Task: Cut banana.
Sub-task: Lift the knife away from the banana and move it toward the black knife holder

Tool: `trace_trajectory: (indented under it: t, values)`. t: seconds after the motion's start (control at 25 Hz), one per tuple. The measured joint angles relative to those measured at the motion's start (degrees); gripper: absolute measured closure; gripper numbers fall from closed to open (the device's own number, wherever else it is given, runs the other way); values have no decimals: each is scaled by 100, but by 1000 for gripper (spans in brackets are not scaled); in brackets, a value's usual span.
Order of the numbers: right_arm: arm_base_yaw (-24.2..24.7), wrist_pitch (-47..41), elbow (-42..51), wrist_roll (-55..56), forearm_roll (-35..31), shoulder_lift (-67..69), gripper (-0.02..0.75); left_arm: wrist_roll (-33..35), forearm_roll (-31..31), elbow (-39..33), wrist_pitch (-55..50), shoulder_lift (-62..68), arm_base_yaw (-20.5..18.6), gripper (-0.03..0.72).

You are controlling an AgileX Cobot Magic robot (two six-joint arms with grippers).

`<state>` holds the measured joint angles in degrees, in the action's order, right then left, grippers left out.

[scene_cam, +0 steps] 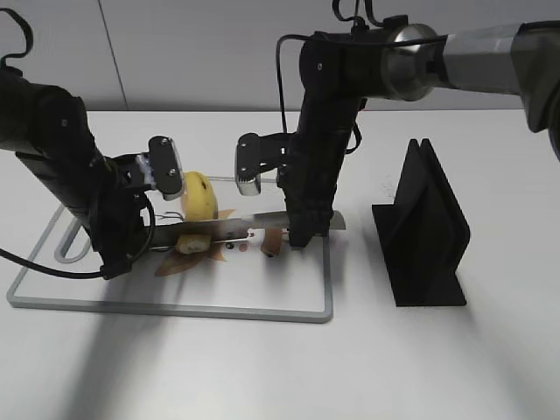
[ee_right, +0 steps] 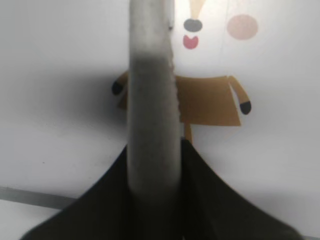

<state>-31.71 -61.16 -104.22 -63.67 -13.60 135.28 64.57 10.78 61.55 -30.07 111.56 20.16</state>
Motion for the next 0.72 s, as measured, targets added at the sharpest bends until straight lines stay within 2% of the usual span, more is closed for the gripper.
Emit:
trace_trajectory:
  t: [0.72]
  values:
    - [-28, -103, 42, -6, -166, -492, 552, -60, -241, -64, -629, -734, -5, 680]
